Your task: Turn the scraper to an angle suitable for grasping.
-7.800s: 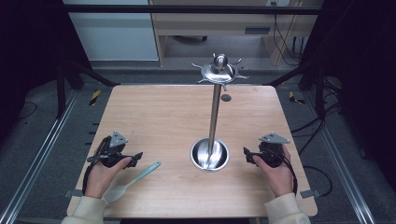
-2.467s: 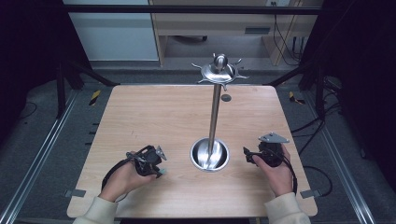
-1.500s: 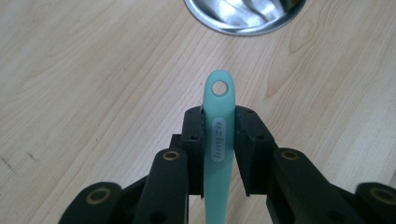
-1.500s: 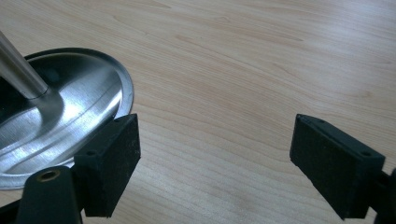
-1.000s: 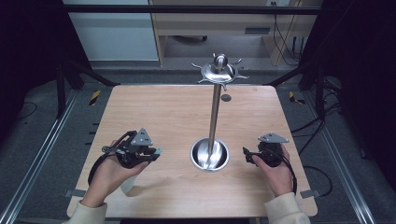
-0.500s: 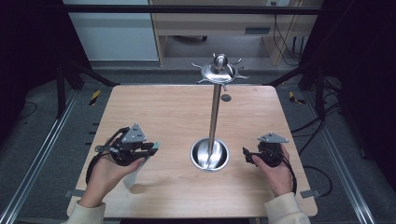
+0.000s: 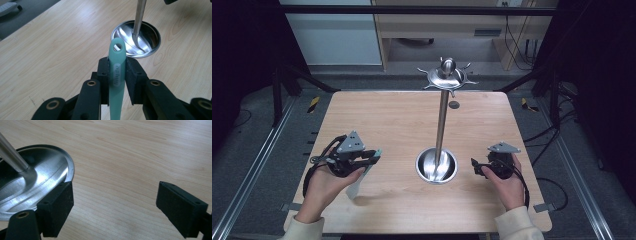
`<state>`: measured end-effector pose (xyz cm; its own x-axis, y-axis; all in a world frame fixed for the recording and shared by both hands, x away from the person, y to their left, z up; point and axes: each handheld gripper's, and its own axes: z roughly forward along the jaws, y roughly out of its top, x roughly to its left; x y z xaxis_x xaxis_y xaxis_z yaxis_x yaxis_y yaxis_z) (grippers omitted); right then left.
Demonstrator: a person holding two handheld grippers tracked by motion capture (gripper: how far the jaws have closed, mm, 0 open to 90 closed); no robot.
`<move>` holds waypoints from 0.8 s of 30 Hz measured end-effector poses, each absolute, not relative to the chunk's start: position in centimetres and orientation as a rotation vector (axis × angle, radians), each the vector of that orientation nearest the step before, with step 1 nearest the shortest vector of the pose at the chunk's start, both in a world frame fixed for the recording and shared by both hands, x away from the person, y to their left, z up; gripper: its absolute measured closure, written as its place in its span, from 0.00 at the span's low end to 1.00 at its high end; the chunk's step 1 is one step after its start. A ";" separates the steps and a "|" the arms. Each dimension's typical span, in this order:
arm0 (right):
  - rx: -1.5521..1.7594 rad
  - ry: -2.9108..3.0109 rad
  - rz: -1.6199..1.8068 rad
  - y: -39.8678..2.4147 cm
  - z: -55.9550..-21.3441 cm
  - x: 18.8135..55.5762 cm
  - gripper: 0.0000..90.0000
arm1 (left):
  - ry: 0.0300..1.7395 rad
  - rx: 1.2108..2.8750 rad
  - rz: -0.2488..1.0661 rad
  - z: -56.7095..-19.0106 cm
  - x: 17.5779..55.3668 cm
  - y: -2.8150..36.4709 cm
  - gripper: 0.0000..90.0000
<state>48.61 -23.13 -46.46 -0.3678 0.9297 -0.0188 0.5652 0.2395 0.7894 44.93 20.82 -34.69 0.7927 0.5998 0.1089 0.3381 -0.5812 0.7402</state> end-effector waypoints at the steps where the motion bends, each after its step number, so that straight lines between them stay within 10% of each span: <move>1: 1.357 2.027 0.974 -23.2 -46.4 48.6 0.16 | 0.688 2.239 0.451 -34.7 44.9 20.8 0.83; 24: 1.363 2.008 0.980 -23.5 -46.4 48.5 0.15 | 0.628 2.203 0.462 -33.3 44.4 19.5 0.83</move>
<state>48.55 -23.48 -46.42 -0.3598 0.9328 -0.0206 0.5576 0.2327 0.7968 44.44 19.46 -33.25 0.8113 0.5717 0.1222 0.2866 -0.5711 0.7692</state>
